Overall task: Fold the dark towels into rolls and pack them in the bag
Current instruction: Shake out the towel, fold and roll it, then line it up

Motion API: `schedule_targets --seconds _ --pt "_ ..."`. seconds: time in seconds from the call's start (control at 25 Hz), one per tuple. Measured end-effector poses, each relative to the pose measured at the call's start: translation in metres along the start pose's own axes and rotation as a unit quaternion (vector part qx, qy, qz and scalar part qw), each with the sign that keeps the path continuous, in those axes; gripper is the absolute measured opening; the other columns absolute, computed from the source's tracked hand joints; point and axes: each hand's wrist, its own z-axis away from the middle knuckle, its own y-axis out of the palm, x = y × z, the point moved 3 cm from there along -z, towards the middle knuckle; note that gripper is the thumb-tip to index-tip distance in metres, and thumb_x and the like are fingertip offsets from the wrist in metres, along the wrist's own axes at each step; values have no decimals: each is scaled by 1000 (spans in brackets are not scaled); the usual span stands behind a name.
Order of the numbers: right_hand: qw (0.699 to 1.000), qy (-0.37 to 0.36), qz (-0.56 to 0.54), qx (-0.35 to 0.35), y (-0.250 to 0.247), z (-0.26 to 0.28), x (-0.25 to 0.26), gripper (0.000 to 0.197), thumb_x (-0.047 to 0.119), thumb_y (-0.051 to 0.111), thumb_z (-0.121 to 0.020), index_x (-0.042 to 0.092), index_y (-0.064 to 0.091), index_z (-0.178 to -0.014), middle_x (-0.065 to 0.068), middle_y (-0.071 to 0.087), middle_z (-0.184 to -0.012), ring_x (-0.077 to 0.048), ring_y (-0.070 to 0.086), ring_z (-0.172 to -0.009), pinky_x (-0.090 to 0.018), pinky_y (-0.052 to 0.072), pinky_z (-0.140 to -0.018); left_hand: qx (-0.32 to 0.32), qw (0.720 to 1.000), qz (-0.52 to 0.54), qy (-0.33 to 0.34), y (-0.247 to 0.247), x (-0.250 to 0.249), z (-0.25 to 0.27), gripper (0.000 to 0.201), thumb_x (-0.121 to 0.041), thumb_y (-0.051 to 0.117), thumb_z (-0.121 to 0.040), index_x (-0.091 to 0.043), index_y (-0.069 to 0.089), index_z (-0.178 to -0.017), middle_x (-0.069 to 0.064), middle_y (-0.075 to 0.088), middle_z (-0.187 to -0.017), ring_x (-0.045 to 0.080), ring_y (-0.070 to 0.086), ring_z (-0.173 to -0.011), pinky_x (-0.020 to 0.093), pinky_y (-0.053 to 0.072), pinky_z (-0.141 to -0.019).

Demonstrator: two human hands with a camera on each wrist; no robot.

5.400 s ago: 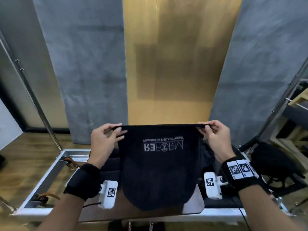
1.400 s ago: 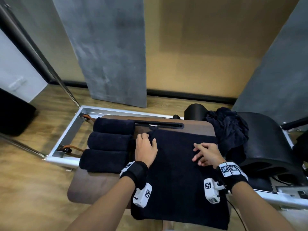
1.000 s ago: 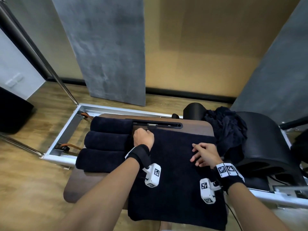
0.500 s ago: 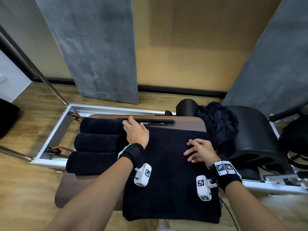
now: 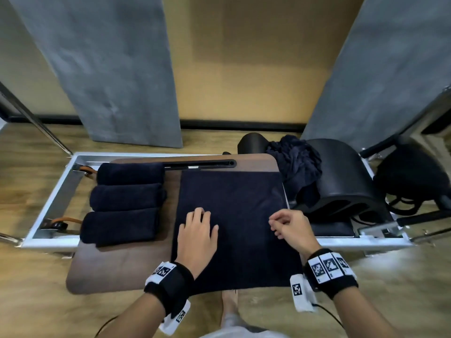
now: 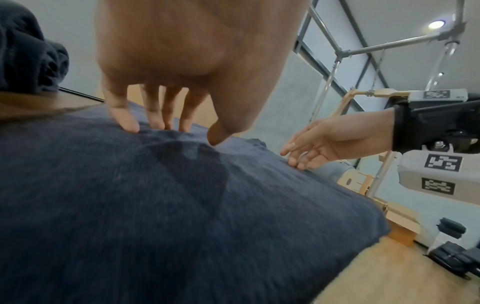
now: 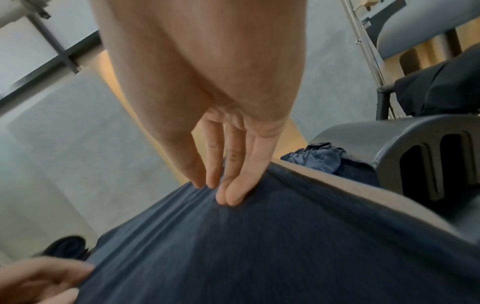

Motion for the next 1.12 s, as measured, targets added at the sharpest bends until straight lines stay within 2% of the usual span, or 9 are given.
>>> schedule_targets --seconds 0.16,0.32,0.44,0.56,0.64,0.72,0.84,1.0,1.12 --pt "990 -99 102 2 19 34 7 26 10 81 -88 16 78 -113 2 67 -108 -18 66 -106 -35 53 -97 60 998 -11 0 11 11 9 74 -56 35 -109 -14 21 -167 8 13 -176 25 11 -163 43 31 -124" --pt "977 -122 166 50 30 57 14 50 18 76 -94 21 63 -141 5 41 -161 -14 39 -149 -33 30 -124 122 992 25 11 7 19 3 79 -63 26 -108 -20 1 -169 1 -14 -176 19 -15 -162 48 1 -131" --pt "965 -122 220 66 33 83 0 62 32 76 -94 28 52 -151 14 23 -170 -6 15 -158 -25 17 -124 91 993 13 72 14 23 37 81 -71 22 -105 -25 7 -170 -3 -13 -176 16 -13 -162 49 2 -131" --pt "947 -153 260 109 38 106 -21 87 50 78 -88 29 36 -161 13 6 -174 -6 -3 -160 -36 6 -130 55 994 6 91 27 28 77 93 -87 16 -96 -31 6 -169 -9 -11 -175 13 -14 -162 52 -1 -131" --pt "910 -177 353 127 43 120 -33 104 51 78 -86 30 16 -166 12 -9 -173 -10 -12 -159 -41 0 -131 50 992 -17 112 32 36 95 103 -94 24 -89 -32 -2 -167 -11 -15 -174 14 -16 -161 54 -1 -131" --pt "872 -190 438 114 47 131 -40 110 22 75 -87 30 0 -167 9 -21 -172 -15 -16 -159 -44 2 -131 53 987 -60 140 34 46 107 106 -82 46 -91 -32 -9 -167 -9 -19 -173 18 -14 -162 56 5 -131" --pt "862 -199 460 77 52 144 -44 108 -9 56 -82 25 -1 -167 4 -20 -173 -18 -13 -161 -43 5 -132 71 982 -83 151 30 57 111 109 -40 64 -96 -32 -21 -164 -8 -28 -171 20 -16 -162 53 4 -132" --pt "895 -224 380 61 47 150 -42 68 6 47 -98 22 29 -161 5 5 -175 -14 3 -162 -37 6 -131 98 978 -36 179 20 64 113 85 -26 51 -106 -30 -7 -168 -10 -20 -174 15 -19 -161 47 2 -132" --pt "893 -211 391 78 55 154 -38 75 49 52 -97 29 22 -163 2 -1 -175 -21 -2 -162 -46 5 -131 82 980 89 155 9 64 115 52 -22 48 -108 -25 32 -157 -9 8 -176 7 -6 -162 38 0 -131"
